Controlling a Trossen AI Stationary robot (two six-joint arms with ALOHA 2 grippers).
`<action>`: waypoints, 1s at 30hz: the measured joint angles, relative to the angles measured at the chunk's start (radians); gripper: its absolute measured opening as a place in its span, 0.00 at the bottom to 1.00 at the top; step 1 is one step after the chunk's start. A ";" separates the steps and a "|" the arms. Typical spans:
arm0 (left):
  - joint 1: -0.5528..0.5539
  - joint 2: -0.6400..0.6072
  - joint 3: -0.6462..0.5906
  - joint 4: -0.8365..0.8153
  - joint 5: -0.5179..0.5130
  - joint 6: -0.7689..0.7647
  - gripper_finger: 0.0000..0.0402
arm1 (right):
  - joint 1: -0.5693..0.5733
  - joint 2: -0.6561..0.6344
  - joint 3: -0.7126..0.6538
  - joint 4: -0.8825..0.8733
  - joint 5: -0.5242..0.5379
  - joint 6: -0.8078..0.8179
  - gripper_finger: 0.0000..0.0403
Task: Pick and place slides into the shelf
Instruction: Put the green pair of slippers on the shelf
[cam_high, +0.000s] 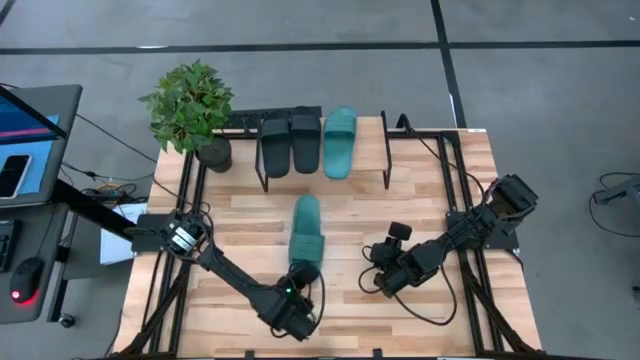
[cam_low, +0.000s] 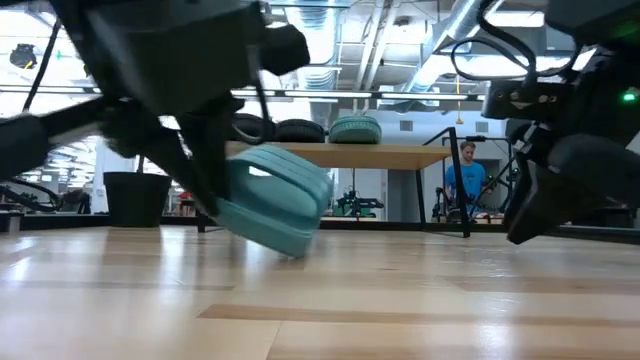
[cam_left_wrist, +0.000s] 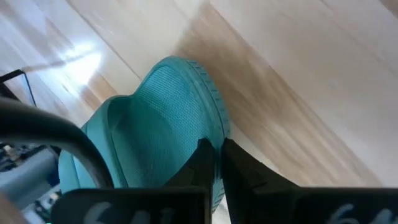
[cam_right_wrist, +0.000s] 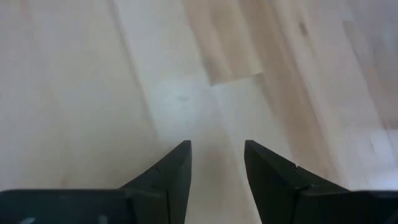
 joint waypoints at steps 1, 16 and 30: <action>-0.008 -0.001 0.000 -0.019 0.000 0.002 0.00 | -0.007 0.000 0.000 0.000 0.007 0.000 0.35; -0.139 -0.003 0.002 -0.427 -0.103 0.041 0.00 | -0.097 0.000 0.000 0.002 0.025 -0.010 0.35; -0.208 -0.003 0.002 -0.484 -0.097 0.178 0.00 | 0.012 0.000 0.000 0.162 0.336 -0.271 0.24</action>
